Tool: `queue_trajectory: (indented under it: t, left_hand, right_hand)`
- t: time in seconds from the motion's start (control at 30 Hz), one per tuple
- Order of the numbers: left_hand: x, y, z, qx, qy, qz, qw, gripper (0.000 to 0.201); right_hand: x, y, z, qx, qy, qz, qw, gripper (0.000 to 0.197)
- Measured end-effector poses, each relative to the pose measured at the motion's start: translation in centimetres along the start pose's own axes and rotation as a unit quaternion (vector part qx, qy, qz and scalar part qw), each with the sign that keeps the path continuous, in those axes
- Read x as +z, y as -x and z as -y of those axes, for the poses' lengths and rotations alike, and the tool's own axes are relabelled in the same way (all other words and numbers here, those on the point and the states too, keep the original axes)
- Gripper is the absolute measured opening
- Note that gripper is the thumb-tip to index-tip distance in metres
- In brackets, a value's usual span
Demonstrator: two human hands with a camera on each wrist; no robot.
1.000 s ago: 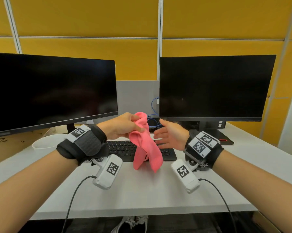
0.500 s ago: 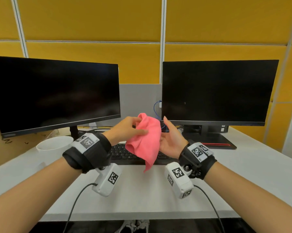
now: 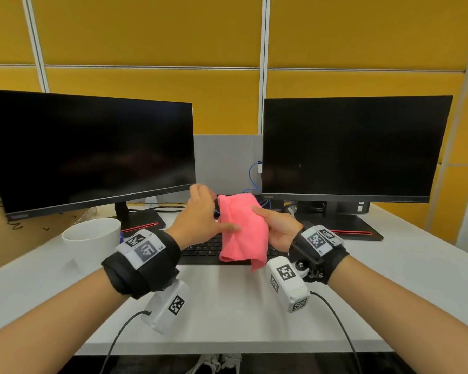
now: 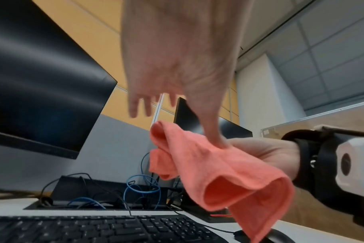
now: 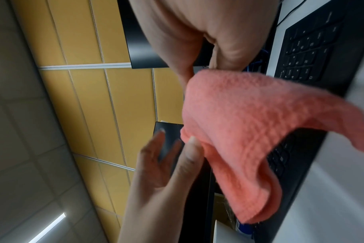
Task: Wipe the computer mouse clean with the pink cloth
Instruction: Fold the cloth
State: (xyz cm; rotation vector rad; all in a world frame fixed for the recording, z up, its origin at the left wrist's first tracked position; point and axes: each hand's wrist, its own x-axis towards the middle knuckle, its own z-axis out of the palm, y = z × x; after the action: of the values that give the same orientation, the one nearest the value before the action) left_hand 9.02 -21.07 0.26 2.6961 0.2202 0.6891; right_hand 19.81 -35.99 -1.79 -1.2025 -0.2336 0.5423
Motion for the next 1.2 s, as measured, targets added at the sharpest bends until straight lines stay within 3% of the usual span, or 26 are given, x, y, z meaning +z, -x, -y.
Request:
queue_trajectory:
  t: [0.07,0.13,0.2,0.33,0.4,0.47,0.57,0.7,0.8,0.93,1.0,1.1,1.2]
  left_hand:
    - [-0.1,0.1,-0.2,0.075,0.016,0.044,0.996,0.112]
    - [0.1,0.2,-0.6,0.105,-0.026,0.106,0.988,0.12]
    - [0.4,0.1,-1.0,0.087,-0.035,0.139,0.986,0.118]
    - [0.4,-0.3,-0.6,0.045,0.009,0.133,0.99,0.1]
    - [0.4,-0.3,-0.5,0.025,0.017,0.137,0.99,0.096]
    - [0.4,-0.2,-0.4,0.021,0.06,0.152,0.986,0.076]
    - [0.5,-0.4,-0.2,0.039,0.116,0.173,0.977,0.053]
    - [0.4,-0.6,0.5,0.016,0.083,0.154,0.984,0.05]
    - [0.3,-0.2,1.6,-0.013,0.109,0.171,0.979,0.046]
    - [-0.8,0.9,3.1,-0.046,0.27,0.208,0.939,0.042]
    - [-2.0,1.5,3.8,-0.046,0.339,0.205,0.917,0.036]
    - [-4.1,2.0,5.1,-0.035,0.386,0.178,0.904,0.025]
    - [-6.4,2.5,6.5,-0.045,0.366,0.13,0.92,0.032]
  right_hand:
    - [-0.1,-0.1,-0.1,0.004,-0.009,0.013,1.0,0.045]
    - [0.1,0.1,0.0,0.017,-0.011,0.054,0.998,0.047]
    - [0.2,0.3,0.2,0.043,-0.017,0.096,0.994,0.057]
    - [-0.1,0.4,1.1,0.068,-0.018,0.164,0.984,0.076]
    - [-0.3,0.8,1.4,0.072,0.012,0.2,0.977,0.072]
    - [-0.3,1.7,1.5,0.073,0.059,0.258,0.961,0.063]
    - [0.1,2.5,1.4,0.044,0.125,0.332,0.934,0.031]
    - [1.0,1.5,1.1,-0.014,0.202,0.276,0.94,0.018]
    - [1.7,0.4,1.2,-0.073,0.297,0.253,0.918,0.006]
    - [3.0,-0.1,2.2,-0.202,0.421,0.199,0.862,0.024]
    - [4.1,-0.6,2.2,-0.231,0.411,0.193,0.86,0.029]
    - [6.0,-2.1,1.2,-0.179,0.384,0.208,0.882,0.038]
    - [8.8,-2.4,-0.1,-0.085,0.301,0.271,0.91,0.054]
